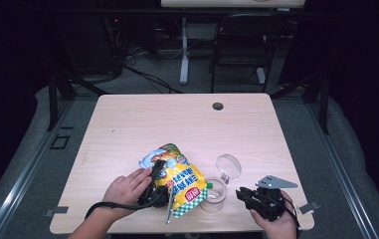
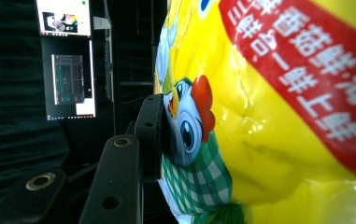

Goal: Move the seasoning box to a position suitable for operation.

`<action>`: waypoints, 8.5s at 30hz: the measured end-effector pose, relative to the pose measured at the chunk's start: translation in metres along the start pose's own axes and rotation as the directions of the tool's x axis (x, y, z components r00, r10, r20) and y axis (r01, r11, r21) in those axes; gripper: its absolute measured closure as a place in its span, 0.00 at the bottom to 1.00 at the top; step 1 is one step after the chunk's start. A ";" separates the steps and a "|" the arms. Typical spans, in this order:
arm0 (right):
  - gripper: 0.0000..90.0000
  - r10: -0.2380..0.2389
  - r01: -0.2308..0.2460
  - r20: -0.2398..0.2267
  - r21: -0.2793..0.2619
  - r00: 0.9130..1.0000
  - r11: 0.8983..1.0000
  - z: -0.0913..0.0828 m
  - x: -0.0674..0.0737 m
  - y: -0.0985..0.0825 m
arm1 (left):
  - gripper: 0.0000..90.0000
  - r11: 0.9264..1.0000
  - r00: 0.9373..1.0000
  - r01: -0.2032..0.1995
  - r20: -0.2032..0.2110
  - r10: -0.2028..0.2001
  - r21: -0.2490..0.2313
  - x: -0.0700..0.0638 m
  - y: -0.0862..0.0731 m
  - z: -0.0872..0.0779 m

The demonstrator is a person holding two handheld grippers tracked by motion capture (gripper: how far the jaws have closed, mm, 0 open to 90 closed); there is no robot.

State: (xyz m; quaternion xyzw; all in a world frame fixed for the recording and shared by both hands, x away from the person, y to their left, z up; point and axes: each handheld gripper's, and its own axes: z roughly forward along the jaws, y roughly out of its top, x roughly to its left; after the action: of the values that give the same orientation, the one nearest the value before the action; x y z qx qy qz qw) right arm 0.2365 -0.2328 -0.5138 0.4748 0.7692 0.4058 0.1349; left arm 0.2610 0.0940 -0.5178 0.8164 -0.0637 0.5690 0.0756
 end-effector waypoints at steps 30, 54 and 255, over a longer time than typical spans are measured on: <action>0.84 -0.301 0.301 -0.054 -0.002 0.952 0.954 -0.009 0.066 0.026 | 0.70 1.000 1.000 0.017 0.009 -0.017 -0.007 0.003 0.001 -0.002; 0.77 -0.457 0.455 0.052 0.046 0.888 0.890 0.020 0.072 0.032 | 0.70 1.000 0.999 0.009 0.032 -0.009 -0.012 0.004 0.004 -0.002; 0.84 -0.734 0.751 0.237 0.026 0.637 0.660 0.042 0.090 0.017 | 0.72 0.945 0.930 -0.318 -0.170 0.326 0.072 0.024 0.029 -0.009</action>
State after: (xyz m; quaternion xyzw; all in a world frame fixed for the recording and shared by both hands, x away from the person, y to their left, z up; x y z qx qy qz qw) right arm 0.2251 -0.1328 -0.5116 0.1545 0.8596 0.2862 0.3942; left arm 0.2558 0.0667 -0.4910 0.7417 -0.1770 0.6462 -0.0309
